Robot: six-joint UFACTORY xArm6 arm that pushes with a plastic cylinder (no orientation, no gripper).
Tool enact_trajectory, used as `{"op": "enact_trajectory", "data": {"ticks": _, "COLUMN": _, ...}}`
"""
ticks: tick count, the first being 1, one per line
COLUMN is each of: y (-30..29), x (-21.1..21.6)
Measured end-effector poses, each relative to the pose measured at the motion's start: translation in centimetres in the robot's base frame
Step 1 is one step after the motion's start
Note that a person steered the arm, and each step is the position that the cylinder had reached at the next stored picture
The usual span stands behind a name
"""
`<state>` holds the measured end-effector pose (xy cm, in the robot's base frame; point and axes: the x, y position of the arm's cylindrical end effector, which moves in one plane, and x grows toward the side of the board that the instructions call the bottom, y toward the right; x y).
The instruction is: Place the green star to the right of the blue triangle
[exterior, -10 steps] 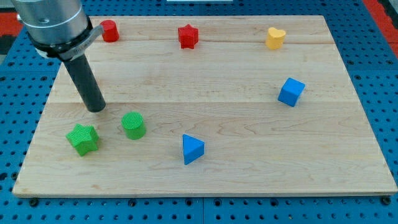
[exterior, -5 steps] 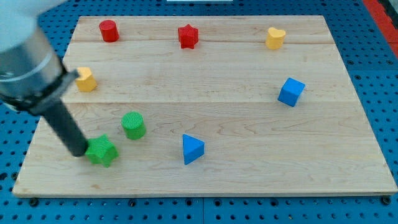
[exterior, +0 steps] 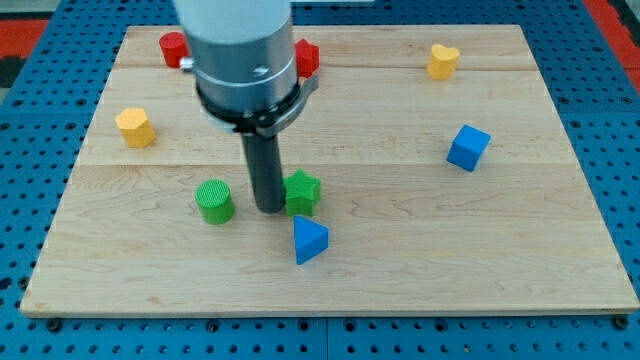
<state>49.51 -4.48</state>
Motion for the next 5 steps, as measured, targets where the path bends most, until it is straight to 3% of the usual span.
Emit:
{"op": "enact_trajectory", "data": {"ticks": 1, "y": -0.7, "x": -1.7}}
{"op": "enact_trajectory", "data": {"ticks": 2, "y": 3.7, "x": -4.1}}
{"op": "enact_trajectory", "data": {"ticks": 3, "y": 7.9, "x": 1.2}}
{"op": "enact_trajectory", "data": {"ticks": 4, "y": 10.9, "x": 1.4}}
{"op": "enact_trajectory", "data": {"ticks": 5, "y": 4.1, "x": -0.8}}
